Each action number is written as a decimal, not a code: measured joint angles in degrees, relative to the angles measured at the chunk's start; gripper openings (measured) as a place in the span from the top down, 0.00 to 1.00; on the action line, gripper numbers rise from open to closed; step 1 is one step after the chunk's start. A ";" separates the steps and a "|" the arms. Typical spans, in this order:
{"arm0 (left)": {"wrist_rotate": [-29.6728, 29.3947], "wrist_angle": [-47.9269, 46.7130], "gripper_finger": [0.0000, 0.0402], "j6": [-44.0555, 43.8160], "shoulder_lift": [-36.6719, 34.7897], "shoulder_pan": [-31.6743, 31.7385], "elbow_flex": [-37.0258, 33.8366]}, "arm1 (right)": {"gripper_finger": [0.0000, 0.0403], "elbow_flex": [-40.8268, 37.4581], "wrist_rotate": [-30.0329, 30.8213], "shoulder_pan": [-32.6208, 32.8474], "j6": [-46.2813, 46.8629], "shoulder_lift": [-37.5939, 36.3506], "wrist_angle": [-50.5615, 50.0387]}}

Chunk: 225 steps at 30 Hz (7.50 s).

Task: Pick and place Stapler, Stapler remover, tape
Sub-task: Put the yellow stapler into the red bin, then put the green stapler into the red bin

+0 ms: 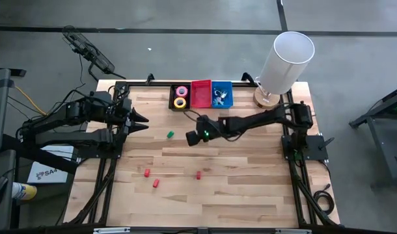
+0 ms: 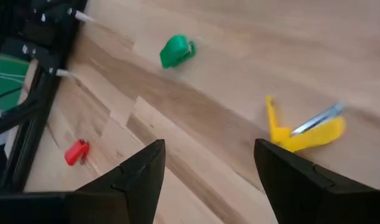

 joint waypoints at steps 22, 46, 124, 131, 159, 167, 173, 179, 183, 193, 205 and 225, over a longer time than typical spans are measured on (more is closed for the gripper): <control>-0.04 -0.01 0.62 0.00 -0.01 -0.02 -0.01 | 0.41 22.43 -5.32 -3.54 -61.13 -0.71 -39.30; -0.79 -0.11 0.62 -1.11 0.00 0.00 -0.01 | 0.41 21.40 -7.94 -3.23 -91.56 9.42 -36.44; -2.90 -0.17 0.62 -4.60 0.01 0.00 -0.03 | 0.81 48.79 -3.89 -20.02 -63.02 17.67 -54.47; -3.03 -0.20 0.62 -4.59 0.01 0.00 -0.03 | 0.81 48.79 -4.76 -24.78 -52.86 17.67 -52.54; -3.40 -0.15 0.62 -4.62 0.01 0.00 -0.03 | 0.80 39.22 -20.14 -31.10 -34.62 17.67 -42.20; -3.38 -0.11 0.62 -4.76 0.01 0.00 -0.03 | 0.67 39.22 -20.05 -31.10 -33.81 17.67 -42.66; -3.34 -0.07 0.62 -5.07 0.01 0.00 -0.03 | 0.55 39.22 -20.02 -31.10 -33.83 17.67 -42.96; -3.20 -0.07 0.62 -5.64 0.01 0.00 -0.03 | 0.48 39.22 -20.11 -31.10 -34.32 17.67 -43.29; -3.21 -0.07 0.62 -5.67 0.01 0.00 -0.03 | 0.47 39.22 -20.28 -31.10 -34.71 17.67 -44.12; -3.23 -0.12 0.62 -6.05 0.01 0.00 -0.03 | 0.47 39.22 -20.63 -31.07 -35.97 14.78 -45.23; -7.27 -0.11 0.62 -6.33 0.05 0.00 -0.03 | 0.48 39.24 -18.51 -28.65 -36.43 6.45 -49.31; -11.92 -3.93 0.58 -10.73 15.26 0.00 -0.07 | 0.48 39.24 5.83 -15.35 -28.53 -3.07 -75.12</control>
